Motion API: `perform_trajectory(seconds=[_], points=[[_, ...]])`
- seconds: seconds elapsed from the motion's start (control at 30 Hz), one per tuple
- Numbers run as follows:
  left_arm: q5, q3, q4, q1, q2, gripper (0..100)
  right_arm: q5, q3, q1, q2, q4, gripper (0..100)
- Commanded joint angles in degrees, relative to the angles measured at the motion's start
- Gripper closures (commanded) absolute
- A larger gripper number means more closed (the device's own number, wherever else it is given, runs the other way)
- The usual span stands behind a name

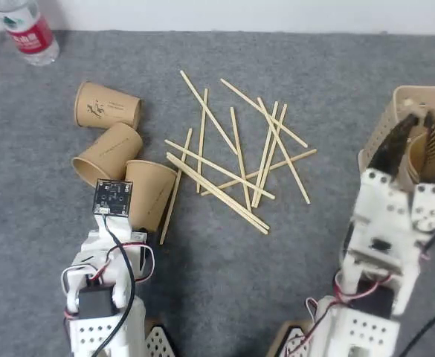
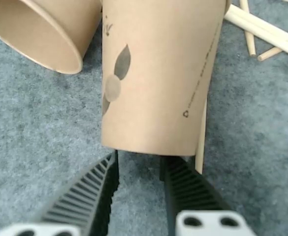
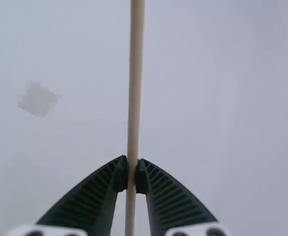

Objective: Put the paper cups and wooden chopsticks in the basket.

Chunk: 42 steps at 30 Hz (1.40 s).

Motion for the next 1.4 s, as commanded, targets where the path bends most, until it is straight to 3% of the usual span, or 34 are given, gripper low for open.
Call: perform_trajectory(seconds=[0.0, 0.17, 0.57, 1.27, 1.37], points=[[-0.4, -0.3, 0.0, 0.4, -0.7, 87, -6.4, -12.7, 4.5, 13.7, 2.8, 99.1], [-0.4, -0.3, 0.0, 0.4, -0.7, 87, -12.2, -23.0, 7.4, 27.0, 6.7, 99.1], [-0.4, -0.3, -0.4, 0.5, -0.7, 87, -11.5, -33.9, 6.1, 54.4, 6.6, 99.1], [-0.4, -0.3, -0.4, 0.5, -0.7, 87, -11.6, -32.8, 6.4, 56.3, 7.1, 98.8], [-0.4, -0.3, -0.4, 0.5, -0.7, 87, -11.5, -32.8, 6.4, 56.3, 7.1, 94.0]])
